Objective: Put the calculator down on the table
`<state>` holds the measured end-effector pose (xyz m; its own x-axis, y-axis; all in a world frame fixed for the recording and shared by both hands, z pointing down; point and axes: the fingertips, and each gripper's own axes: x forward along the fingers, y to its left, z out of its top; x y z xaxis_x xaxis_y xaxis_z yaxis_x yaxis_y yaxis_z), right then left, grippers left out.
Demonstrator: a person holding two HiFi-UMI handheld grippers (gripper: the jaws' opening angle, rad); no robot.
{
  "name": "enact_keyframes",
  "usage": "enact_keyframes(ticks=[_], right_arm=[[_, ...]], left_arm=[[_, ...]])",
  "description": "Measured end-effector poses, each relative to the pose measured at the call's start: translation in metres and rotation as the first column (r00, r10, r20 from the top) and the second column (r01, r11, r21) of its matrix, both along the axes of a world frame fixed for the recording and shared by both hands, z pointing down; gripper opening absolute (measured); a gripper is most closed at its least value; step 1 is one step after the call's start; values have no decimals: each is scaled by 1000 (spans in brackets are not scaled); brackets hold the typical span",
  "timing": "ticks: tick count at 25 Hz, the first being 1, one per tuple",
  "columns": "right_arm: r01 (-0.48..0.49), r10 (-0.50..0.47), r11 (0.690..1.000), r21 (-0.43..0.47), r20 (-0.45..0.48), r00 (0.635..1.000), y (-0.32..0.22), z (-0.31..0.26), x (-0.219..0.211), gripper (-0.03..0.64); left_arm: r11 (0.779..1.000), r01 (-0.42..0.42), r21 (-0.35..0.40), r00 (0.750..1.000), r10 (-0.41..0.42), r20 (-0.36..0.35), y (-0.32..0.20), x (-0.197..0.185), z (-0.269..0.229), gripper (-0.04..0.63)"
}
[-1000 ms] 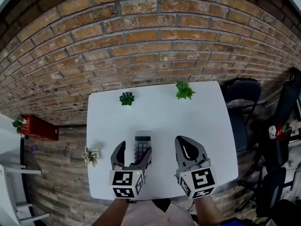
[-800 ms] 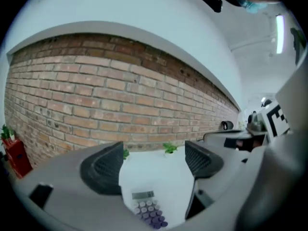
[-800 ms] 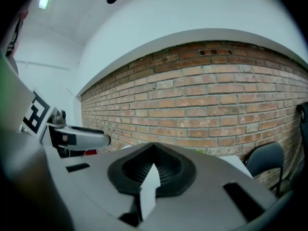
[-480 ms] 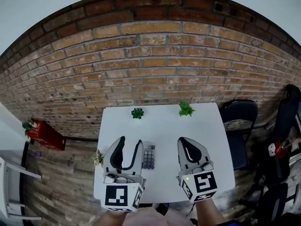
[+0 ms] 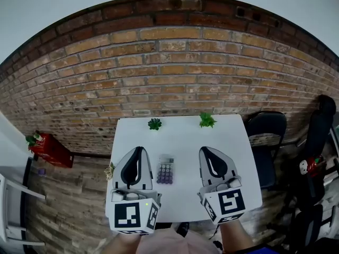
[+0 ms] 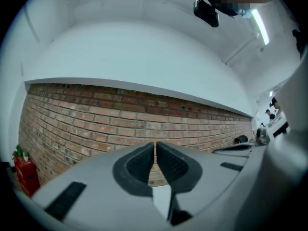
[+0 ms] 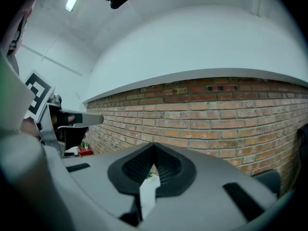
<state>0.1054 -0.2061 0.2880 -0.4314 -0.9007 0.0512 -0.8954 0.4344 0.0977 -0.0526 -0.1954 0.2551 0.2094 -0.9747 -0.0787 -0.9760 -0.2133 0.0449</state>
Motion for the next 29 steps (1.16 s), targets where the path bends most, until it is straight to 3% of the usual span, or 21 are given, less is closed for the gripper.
enact_keyframes(ticks=[29], right_arm=[[-11,11,1000,-19,10,1000,-10,12,10,0]], left_arm=[[997,-39,-60,999,40,15,-14,22,21,23]])
